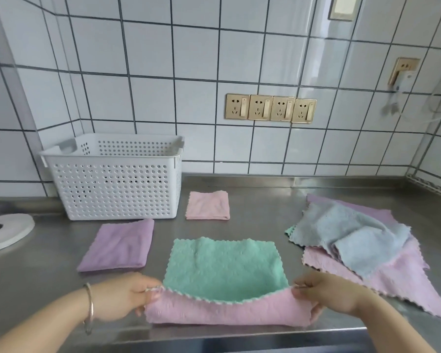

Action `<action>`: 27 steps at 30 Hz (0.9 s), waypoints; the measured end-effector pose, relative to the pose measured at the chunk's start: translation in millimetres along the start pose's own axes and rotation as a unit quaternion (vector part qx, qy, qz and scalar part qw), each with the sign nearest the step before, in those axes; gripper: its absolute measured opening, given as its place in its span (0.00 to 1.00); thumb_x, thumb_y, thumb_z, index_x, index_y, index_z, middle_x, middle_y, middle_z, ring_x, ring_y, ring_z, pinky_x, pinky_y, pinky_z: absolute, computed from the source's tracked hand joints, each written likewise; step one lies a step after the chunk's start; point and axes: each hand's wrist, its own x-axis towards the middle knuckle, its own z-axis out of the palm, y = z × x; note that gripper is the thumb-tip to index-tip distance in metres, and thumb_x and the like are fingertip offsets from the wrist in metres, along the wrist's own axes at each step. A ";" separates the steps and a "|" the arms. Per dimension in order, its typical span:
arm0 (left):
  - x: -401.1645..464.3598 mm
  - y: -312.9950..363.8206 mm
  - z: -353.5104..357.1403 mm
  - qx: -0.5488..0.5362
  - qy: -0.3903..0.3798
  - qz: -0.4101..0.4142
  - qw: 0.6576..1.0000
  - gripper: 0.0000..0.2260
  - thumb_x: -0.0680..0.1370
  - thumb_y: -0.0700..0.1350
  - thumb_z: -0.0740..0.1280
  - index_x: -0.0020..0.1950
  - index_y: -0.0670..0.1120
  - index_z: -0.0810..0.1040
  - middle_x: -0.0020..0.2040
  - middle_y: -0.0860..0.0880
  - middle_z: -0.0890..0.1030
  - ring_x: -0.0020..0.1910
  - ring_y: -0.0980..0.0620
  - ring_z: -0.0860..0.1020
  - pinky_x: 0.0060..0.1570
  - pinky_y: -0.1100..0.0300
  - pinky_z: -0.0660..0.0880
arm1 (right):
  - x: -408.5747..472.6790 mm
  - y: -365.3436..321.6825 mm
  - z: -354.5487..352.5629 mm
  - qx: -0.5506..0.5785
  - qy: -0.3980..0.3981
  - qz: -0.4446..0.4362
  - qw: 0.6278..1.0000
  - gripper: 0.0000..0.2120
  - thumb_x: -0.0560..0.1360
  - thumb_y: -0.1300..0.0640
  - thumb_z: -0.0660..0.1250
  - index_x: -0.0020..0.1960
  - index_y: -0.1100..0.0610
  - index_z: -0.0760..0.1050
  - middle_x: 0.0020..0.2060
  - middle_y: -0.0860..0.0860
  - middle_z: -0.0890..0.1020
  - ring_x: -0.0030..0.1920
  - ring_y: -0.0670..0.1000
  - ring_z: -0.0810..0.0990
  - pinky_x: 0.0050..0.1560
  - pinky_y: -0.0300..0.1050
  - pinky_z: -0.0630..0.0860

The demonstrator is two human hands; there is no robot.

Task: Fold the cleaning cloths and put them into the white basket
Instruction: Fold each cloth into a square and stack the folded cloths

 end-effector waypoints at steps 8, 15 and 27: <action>43.8 4.0 -10.7 -0.061 0.054 -0.083 0.993 0.13 0.81 0.48 0.57 0.37 0.47 0.65 0.33 0.53 0.66 0.29 0.57 0.68 0.35 0.65 0.69 | 37.0 -7.1 4.0 -0.012 0.143 0.013 0.990 0.14 0.78 0.56 0.62 0.34 0.54 0.66 0.30 0.47 0.69 0.31 0.46 0.69 0.36 0.38 0.67; 91.5 5.6 -3.2 -0.035 0.247 -0.182 0.951 0.15 0.80 0.47 0.55 0.33 0.48 0.61 0.31 0.50 0.68 0.34 0.50 0.68 0.32 0.59 0.61 | 80.5 -18.0 14.1 -0.057 0.287 0.039 0.955 0.15 0.78 0.57 0.60 0.32 0.50 0.66 0.32 0.46 0.73 0.37 0.49 0.72 0.33 0.38 0.64; 121.9 6.9 5.0 0.002 0.341 -0.257 0.904 0.15 0.81 0.51 0.53 0.55 0.40 0.71 0.58 0.40 0.78 0.58 0.41 0.76 0.52 0.55 0.72 | 111.8 -9.8 15.2 -0.007 0.386 0.076 0.919 0.16 0.78 0.56 0.59 0.32 0.50 0.64 0.41 0.54 0.77 0.43 0.54 0.73 0.43 0.44 0.66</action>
